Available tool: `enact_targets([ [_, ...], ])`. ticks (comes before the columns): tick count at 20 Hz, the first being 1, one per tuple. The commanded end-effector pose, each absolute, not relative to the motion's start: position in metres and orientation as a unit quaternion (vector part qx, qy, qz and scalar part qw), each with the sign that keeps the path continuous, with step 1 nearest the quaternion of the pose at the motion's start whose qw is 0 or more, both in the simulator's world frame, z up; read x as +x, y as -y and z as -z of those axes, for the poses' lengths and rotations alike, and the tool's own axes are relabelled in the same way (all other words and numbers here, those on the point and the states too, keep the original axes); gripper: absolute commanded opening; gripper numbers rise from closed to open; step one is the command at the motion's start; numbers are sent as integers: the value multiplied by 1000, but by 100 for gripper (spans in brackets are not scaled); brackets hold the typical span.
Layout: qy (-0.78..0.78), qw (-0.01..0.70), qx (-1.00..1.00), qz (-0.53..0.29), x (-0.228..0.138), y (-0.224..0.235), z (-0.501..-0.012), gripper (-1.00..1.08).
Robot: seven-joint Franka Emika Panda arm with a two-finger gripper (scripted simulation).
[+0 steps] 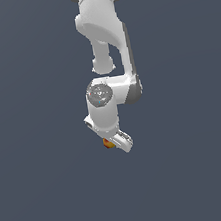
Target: Pick up the object and move it to a goal position.
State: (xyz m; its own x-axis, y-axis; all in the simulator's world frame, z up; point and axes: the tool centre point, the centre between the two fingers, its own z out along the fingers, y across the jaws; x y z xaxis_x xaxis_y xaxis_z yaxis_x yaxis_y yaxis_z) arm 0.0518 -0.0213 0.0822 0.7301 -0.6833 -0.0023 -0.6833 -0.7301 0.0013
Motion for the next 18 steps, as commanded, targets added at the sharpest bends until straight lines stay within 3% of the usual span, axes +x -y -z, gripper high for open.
enact_targets([
  [1, 367, 0, 930, 0, 51, 18, -105, -100],
  [18, 368, 0, 930, 0, 41, -13, -305, -100],
])
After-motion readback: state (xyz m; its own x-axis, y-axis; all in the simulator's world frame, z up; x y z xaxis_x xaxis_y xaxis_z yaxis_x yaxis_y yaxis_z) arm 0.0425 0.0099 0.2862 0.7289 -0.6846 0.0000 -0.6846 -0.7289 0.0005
